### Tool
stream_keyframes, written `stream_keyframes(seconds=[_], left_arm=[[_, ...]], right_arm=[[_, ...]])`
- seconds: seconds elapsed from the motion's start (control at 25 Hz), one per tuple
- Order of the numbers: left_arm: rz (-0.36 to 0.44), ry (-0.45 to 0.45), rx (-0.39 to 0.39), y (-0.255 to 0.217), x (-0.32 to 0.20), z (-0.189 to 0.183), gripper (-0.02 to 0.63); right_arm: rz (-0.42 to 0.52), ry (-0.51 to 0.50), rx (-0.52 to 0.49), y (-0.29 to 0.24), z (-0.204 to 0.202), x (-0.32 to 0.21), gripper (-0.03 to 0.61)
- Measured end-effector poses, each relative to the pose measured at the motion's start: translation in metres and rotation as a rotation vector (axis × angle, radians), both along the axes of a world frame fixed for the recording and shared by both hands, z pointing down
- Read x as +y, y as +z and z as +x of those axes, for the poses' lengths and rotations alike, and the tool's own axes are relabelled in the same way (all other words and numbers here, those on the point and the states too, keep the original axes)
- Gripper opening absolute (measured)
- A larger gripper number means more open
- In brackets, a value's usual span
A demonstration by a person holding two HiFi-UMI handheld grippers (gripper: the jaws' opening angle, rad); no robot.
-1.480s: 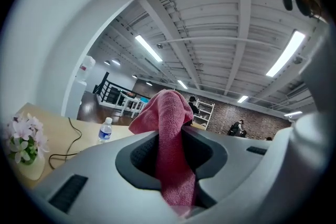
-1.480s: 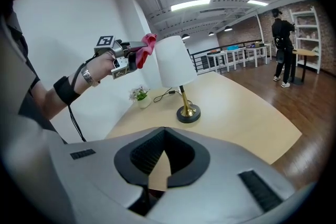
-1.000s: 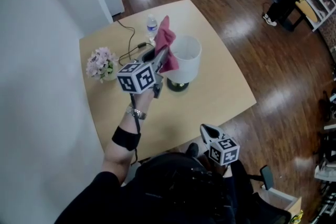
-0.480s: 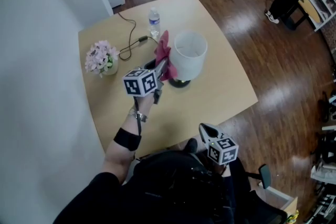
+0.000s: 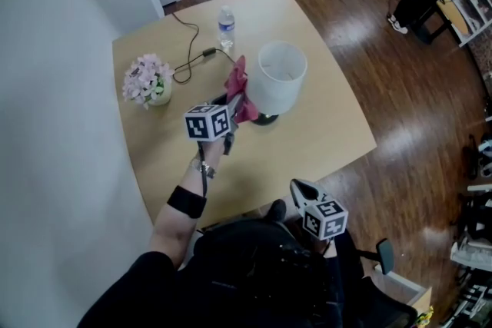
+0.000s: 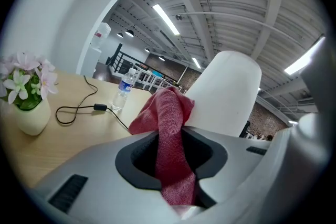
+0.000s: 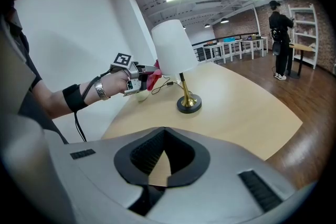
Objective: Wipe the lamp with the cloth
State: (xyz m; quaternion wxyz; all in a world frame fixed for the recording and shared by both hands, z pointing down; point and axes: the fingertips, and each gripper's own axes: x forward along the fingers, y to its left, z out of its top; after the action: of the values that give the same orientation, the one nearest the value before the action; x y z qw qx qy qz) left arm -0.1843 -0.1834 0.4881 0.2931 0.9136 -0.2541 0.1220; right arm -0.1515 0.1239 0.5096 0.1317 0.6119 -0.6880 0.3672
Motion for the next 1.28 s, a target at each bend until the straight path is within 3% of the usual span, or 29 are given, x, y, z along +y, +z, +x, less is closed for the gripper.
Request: stream_keyframes(seconds=[0.24,0.32,0.48,0.64,0.84,1.12,1.28], left_arm=[[-0.005,-0.014,-0.044,0.013,-0.001,-0.014,0.117],[-0.011,-0.035,-0.028,0.011,-0.004,-0.021,0.117],[0.042,-0.061,0.095,-0.046,-0.011,-0.026,0.115],[0.129,-0.030,0.228,-0.124,-0.020,-0.010,0.115],[0.176,0.041,0.292,-0.174,-0.040,0.022,0.115],[0.118,0.143,0.293,-0.165,-0.048,0.058,0.115],[0.104,0.146,0.253,-0.143,-0.048,0.062,0.114]], right_arm=[[-0.001,-0.018,0.013,-0.003,-0.003,-0.003,0.006],[-0.003,-0.027,0.018,-0.004,-0.004,-0.004,0.006],[0.009,-0.035,0.023,-0.010,-0.005,-0.008,0.006],[0.006,-0.050,0.031,-0.011,-0.008,-0.011,0.006],[0.011,-0.042,0.036,-0.013,-0.008,-0.010,0.006],[0.008,-0.013,0.031,-0.013,-0.006,-0.004,0.006],[-0.001,-0.007,0.031,-0.013,-0.009,-0.006,0.006]])
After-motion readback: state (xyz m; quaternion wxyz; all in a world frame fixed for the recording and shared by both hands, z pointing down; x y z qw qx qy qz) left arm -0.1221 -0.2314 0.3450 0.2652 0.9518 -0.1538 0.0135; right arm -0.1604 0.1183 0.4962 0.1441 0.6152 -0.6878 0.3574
